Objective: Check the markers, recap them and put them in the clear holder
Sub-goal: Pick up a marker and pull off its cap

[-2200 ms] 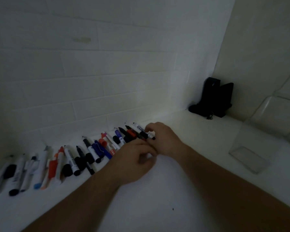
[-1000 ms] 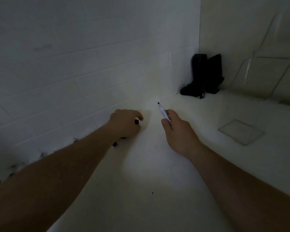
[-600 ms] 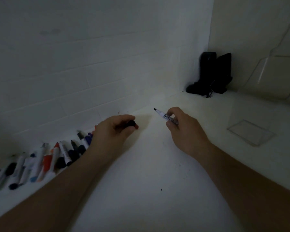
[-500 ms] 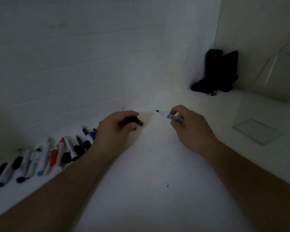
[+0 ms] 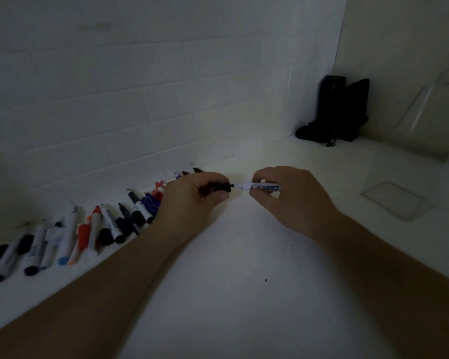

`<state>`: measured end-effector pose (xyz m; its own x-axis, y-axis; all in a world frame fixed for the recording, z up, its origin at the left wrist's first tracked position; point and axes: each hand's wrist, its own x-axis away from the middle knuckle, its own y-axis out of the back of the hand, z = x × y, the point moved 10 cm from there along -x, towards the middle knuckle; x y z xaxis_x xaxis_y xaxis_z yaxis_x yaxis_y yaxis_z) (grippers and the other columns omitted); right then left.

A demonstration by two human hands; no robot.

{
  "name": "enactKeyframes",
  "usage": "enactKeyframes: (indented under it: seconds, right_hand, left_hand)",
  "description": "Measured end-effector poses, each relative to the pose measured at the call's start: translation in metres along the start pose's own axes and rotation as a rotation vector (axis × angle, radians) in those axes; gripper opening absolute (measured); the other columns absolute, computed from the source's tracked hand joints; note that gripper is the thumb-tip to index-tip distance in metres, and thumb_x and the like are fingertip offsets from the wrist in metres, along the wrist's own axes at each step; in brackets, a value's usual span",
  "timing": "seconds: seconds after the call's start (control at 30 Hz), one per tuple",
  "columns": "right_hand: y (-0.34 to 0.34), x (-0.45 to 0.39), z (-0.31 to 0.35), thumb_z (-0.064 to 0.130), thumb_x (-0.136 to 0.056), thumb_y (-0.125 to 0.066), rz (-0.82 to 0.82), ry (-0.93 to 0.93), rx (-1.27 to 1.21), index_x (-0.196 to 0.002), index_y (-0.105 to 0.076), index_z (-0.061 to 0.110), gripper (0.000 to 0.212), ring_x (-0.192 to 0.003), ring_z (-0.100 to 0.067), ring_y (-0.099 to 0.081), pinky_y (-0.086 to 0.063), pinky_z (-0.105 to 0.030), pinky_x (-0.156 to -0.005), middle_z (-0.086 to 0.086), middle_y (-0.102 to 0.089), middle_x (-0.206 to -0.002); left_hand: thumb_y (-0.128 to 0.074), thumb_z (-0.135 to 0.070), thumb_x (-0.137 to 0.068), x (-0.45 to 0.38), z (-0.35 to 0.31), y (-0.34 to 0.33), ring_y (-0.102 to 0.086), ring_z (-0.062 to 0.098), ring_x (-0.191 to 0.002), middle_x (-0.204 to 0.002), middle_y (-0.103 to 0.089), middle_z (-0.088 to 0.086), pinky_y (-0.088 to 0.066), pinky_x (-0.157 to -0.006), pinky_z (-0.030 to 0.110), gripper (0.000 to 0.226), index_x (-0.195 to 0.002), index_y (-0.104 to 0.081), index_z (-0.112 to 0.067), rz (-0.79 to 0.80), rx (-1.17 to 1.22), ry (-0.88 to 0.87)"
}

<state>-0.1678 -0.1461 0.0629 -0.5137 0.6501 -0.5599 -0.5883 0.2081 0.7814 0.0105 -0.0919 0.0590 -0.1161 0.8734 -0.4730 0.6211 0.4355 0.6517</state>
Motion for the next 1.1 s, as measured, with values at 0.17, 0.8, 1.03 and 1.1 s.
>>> enactKeyframes:
  seconds: [0.17,0.8,1.03,1.1]
  right_hand:
    - [0.002,0.0,0.0,0.061,-0.092,-0.043,0.001,-0.002,0.022,-0.094,-0.06,0.034,0.032,-0.071,-0.012,-0.054,-0.049,-0.036,-0.066,0.007,-0.059,-0.078]
    - [0.011,0.001,-0.01,0.055,-0.093,-0.054,-0.025,-0.089,-0.038,-0.089,-0.065,0.03,0.027,-0.068,-0.007,-0.06,-0.051,-0.035,-0.068,0.008,-0.065,-0.073]
    - [0.012,0.001,-0.007,0.053,-0.093,-0.056,-0.029,-0.096,-0.049,-0.088,-0.065,0.029,0.026,-0.069,-0.007,-0.06,-0.05,-0.031,-0.069,0.008,-0.066,-0.074]
    - [0.012,0.002,-0.002,0.054,-0.092,-0.054,-0.026,-0.081,-0.053,-0.087,-0.065,0.028,0.029,-0.069,-0.008,-0.06,-0.049,-0.031,-0.069,0.007,-0.066,-0.075]
  left_hand:
    - [-0.078,-0.023,-0.084,-0.002,-0.001,0.002,-0.059,-0.012,-0.087,-0.099,-0.066,-0.021,-0.036,-0.081,-0.005,0.032,-0.115,-0.073,-0.026,-0.01,-0.005,0.008]
    - [-0.067,-0.022,-0.091,0.002,0.006,0.008,-0.069,0.008,-0.092,-0.096,-0.074,-0.013,-0.056,-0.089,0.042,0.019,-0.102,-0.067,-0.037,-0.063,0.219,0.052]
    - [-0.07,-0.011,-0.081,0.003,0.022,-0.001,-0.072,0.031,-0.092,-0.094,-0.072,0.014,-0.054,-0.087,0.062,0.021,-0.088,-0.053,-0.021,-0.066,0.515,0.189]
    - [-0.067,0.001,-0.086,0.003,0.02,-0.005,-0.073,0.028,-0.09,-0.092,-0.073,0.016,-0.055,-0.088,0.058,0.018,-0.092,-0.057,-0.013,-0.037,0.529,0.193]
